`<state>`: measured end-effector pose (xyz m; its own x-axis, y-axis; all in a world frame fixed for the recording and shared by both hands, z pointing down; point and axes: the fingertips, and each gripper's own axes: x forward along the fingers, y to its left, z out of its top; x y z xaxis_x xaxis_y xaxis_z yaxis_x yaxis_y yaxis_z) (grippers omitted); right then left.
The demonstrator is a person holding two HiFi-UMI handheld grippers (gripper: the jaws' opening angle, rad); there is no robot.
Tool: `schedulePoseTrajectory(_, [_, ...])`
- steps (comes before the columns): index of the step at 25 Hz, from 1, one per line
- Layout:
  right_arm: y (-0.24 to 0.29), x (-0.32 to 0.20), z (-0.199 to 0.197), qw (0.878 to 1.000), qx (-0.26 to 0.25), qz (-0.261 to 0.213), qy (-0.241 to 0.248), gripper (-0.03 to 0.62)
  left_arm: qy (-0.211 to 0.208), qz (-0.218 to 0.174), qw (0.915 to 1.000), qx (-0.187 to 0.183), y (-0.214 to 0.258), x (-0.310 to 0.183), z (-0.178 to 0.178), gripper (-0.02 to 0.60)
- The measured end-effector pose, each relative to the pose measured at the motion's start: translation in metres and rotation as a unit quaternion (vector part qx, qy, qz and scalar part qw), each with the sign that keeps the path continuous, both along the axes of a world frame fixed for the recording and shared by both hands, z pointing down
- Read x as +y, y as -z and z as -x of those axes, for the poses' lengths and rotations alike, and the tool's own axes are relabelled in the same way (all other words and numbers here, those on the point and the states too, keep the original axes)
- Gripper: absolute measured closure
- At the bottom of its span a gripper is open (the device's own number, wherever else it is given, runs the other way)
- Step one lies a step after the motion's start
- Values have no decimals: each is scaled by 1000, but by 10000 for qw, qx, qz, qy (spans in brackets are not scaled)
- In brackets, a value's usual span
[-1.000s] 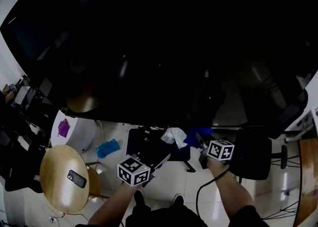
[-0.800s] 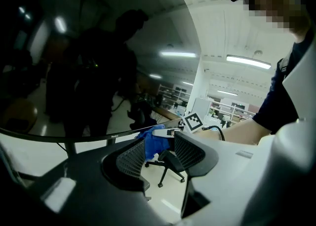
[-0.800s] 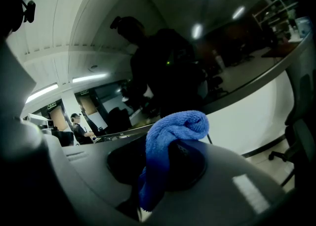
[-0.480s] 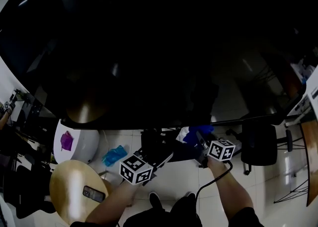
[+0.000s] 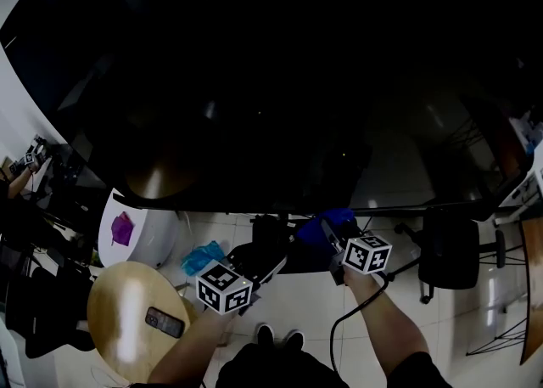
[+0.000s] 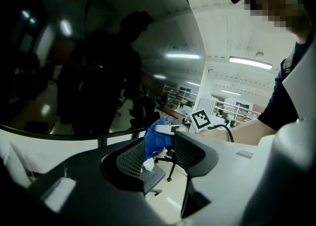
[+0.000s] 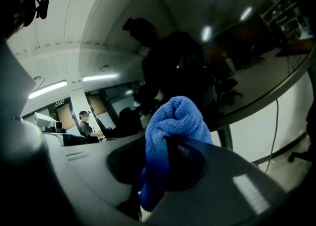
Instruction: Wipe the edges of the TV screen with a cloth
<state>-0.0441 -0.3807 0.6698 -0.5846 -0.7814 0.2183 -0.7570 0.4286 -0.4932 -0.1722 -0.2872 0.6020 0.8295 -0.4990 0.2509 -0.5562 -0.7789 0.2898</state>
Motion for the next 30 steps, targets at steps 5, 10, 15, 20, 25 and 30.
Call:
schedulePoseTrajectory(5, [-23, 2, -3, 9992, 235, 301, -94, 523, 111, 105, 9999, 55, -8, 9, 9, 408])
schedulePoseTrajectory(10, [-36, -5, 6, 9981, 155, 555, -220, 522, 67, 106, 9998, 167, -10, 8, 20, 408])
schedulePoseTrajectory(15, [-37, -9, 21, 9979, 182, 508, -362, 522, -90, 81, 9998, 180, -10, 6, 38, 408])
schedulePoseTrajectory(20, [-38, -13, 53, 9969, 64, 560, -546, 520, -223, 159, 9994, 196, -16, 3, 72, 408])
schedulePoseTrajectory(25, [-37, -14, 89, 9974, -148, 527, -465, 520, -237, 183, 9992, 262, -14, -2, 101, 408])
schedulePoseTrajectory(30, [-38, -16, 132, 9972, -344, 608, -279, 520, -116, 234, 9992, 317, -17, -8, 131, 408])
